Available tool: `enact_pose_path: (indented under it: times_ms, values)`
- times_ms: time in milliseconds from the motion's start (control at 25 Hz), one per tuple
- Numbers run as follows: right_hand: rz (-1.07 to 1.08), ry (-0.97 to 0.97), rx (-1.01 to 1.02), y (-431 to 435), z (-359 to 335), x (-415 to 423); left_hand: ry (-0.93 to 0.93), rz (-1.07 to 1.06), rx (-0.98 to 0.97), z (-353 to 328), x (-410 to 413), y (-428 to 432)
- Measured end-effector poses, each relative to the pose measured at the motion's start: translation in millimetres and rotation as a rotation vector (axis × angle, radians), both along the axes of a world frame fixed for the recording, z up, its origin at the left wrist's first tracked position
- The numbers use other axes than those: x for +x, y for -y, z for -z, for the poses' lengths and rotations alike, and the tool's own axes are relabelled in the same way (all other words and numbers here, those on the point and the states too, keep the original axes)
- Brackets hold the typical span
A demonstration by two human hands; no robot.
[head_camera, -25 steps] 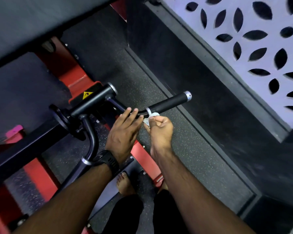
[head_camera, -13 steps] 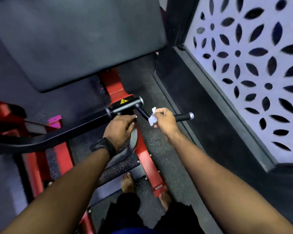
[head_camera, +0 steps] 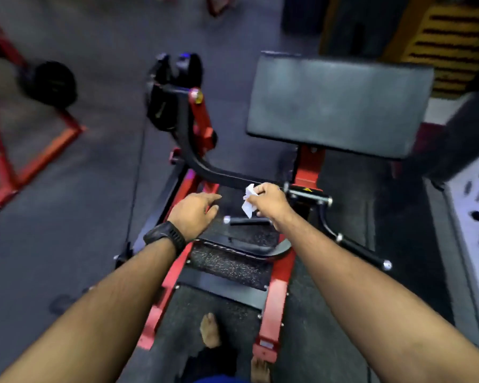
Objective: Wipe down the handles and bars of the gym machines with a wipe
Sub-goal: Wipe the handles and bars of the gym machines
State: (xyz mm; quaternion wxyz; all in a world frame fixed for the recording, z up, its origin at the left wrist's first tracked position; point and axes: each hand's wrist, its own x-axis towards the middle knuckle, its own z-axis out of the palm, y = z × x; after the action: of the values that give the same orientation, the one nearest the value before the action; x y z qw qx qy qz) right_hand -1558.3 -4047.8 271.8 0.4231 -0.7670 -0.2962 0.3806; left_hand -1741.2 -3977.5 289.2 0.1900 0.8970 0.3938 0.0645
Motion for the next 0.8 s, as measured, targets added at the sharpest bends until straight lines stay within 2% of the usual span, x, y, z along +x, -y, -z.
enact_pose_path:
  times_ms: [280, 480, 600, 800]
  values:
    - [-0.521, 0.156, 0.107, -67.9, -43.2, -191.4, -0.074, -0.462, 0.074, -51.0, -203.7, 17.6]
    - [-0.777, 0.314, 0.153, -90.0, -59.8, -339.4, -0.163, -0.656, 0.021, -66.1, -344.7, 45.9]
    - [-0.904, 0.359, 0.206, -96.5, -70.0, -424.9, -0.182, -0.757, 0.019, -70.5, -422.8, 55.6]
    - [-0.988, 0.373, 0.237, -124.4, -70.6, -516.7, -0.225, -0.82, -0.006, -69.4, -513.7, 44.1]
